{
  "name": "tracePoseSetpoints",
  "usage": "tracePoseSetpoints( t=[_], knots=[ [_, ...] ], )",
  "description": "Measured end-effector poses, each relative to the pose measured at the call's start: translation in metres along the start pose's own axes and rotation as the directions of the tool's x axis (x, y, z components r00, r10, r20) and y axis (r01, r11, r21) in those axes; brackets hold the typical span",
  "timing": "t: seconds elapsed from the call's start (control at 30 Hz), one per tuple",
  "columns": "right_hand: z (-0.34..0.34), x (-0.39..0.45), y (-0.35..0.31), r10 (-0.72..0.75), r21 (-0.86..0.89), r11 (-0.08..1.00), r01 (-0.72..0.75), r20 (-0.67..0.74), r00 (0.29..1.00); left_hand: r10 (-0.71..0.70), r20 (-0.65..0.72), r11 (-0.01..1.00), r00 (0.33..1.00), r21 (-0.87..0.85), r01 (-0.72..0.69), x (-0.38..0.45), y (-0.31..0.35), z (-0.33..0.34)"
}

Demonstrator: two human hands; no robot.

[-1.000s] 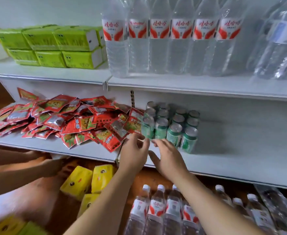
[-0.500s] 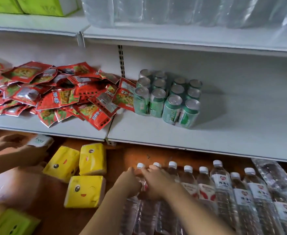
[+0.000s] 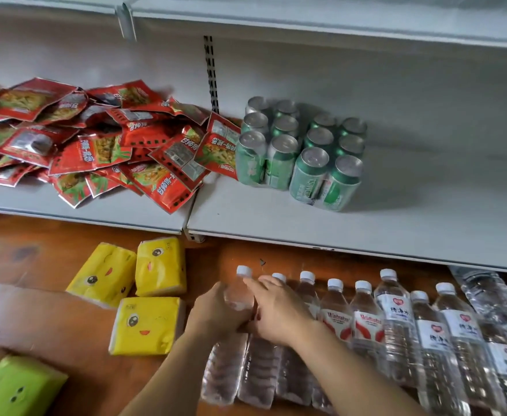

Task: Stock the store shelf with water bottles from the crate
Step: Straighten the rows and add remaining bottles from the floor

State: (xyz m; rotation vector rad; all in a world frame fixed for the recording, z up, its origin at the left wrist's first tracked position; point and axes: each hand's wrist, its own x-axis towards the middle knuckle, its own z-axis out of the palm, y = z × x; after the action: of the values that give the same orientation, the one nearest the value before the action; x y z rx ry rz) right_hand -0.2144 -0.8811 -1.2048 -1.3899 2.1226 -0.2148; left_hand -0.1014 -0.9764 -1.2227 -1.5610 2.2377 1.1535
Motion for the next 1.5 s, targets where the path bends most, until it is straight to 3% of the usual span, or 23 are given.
tracePoseSetpoints(
  t=[0.13,0.27,0.5,0.7,0.97,1.03,1.13,1.3,1.43,1.5],
  knots=[
    [-0.005,-0.005,-0.008,0.045,0.183,0.983,-0.012,-0.178,0.983,0.119,-0.138,0.976,0.983,-0.165,-0.141,-0.012,0.006,-0.021],
    [-0.011,-0.012,-0.021,0.099,0.341,0.940,-0.026,-0.197,0.975,0.291,-0.320,0.908,0.902,-0.206,-0.366,-0.027,0.017,-0.038],
    [-0.047,-0.023,-0.025,0.030,0.476,0.863,0.169,-0.383,0.923,0.399,-0.512,0.798,0.761,-0.215,-0.563,-0.053,0.055,-0.064],
    [-0.109,-0.039,-0.034,-0.039,0.484,0.787,0.382,-0.579,0.815,0.474,-0.457,0.583,0.753,-0.478,-0.657,-0.076,0.102,-0.095],
    [-0.170,-0.067,-0.044,-0.117,0.422,0.747,0.514,-0.677,0.727,0.598,-0.478,0.520,0.644,-0.380,-0.765,-0.098,0.149,-0.141],
    [-0.184,-0.075,-0.048,-0.154,0.410,0.731,0.545,-0.679,0.718,0.568,-0.495,0.489,0.657,-0.439,-0.754,-0.105,0.157,-0.154],
    [-0.208,-0.083,-0.056,-0.202,0.458,0.682,0.570,-0.632,0.748,0.510,-0.504,0.351,0.697,-0.617,-0.704,-0.116,0.169,-0.172],
    [-0.236,-0.081,-0.071,-0.260,0.469,0.646,0.602,-0.607,0.751,0.508,-0.571,0.200,0.645,-0.650,-0.733,-0.135,0.196,-0.204],
    [-0.259,-0.079,-0.089,-0.243,0.387,0.693,0.608,-0.668,0.703,0.497,-0.607,0.200,0.620,-0.615,-0.763,-0.145,0.222,-0.231],
    [-0.272,-0.079,-0.098,-0.208,0.342,0.717,0.607,-0.726,0.655,0.512,-0.655,0.236,0.556,-0.515,-0.824,-0.148,0.233,-0.247]
  ],
)
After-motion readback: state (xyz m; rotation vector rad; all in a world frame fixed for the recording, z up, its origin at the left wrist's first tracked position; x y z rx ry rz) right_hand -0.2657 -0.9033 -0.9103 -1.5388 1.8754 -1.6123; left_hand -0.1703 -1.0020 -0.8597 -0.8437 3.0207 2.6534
